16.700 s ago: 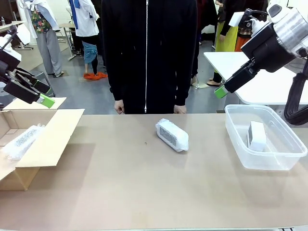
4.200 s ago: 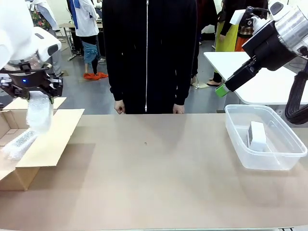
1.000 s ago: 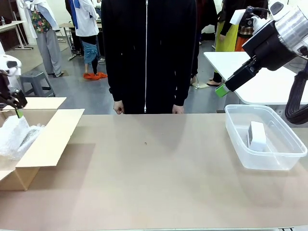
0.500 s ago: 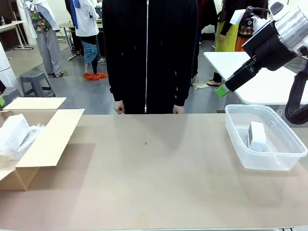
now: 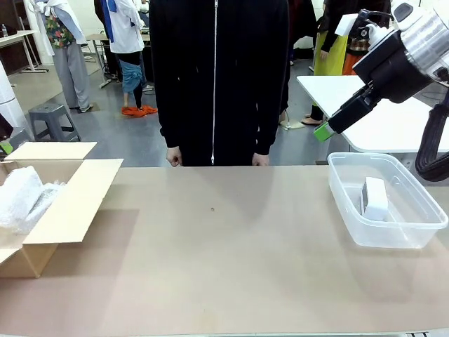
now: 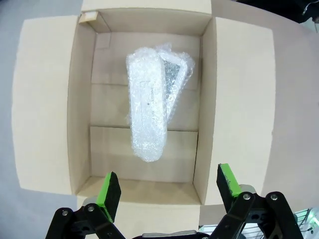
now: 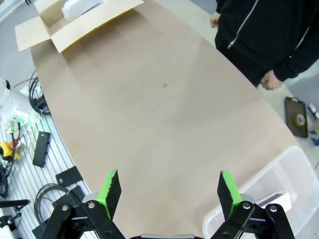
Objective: Separate and place wrapped and unwrapped clocks.
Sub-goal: If the picked Digital clock is wrapped, place it in the Package Box ; if not, place it in the Organizing box.
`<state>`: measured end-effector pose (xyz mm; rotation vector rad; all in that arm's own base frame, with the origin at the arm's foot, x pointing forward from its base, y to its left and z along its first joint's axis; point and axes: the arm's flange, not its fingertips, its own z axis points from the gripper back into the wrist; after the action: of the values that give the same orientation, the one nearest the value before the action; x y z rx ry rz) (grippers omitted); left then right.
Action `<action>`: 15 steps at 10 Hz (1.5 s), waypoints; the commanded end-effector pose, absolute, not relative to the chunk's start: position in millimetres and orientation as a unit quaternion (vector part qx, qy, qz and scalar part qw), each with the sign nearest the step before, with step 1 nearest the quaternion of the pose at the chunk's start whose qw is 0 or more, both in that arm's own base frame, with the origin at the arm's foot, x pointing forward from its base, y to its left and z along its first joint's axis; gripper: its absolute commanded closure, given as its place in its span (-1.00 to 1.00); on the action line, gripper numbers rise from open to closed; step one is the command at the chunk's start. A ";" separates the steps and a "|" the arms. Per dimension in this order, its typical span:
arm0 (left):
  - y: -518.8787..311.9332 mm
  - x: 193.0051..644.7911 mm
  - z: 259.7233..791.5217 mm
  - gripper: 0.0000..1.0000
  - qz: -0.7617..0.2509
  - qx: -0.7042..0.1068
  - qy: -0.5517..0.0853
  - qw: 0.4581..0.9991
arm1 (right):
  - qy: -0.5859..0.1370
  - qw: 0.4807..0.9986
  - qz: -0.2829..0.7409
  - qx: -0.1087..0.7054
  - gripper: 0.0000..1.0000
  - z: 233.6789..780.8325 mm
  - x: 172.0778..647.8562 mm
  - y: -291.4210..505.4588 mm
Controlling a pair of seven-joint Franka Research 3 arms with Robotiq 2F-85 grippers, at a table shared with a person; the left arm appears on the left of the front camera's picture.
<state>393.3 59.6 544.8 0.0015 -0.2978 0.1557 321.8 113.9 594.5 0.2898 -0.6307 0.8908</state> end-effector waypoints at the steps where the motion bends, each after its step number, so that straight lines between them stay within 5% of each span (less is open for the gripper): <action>1: 60.4 391.5 549.6 -1.00 0.078 0.001 -0.149 0.986 | -0.299 0.842 0.426 0.142 -1.00 593.7 322.7 113.3; 15: 60.4 391.5 549.6 -1.00 0.078 0.001 -0.149 0.986 | -0.299 0.842 0.426 0.142 -1.00 593.7 322.7 113.3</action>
<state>392.8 59.7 547.2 0.0017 -0.3026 0.1560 321.8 113.9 594.5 0.2898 -0.6307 0.8908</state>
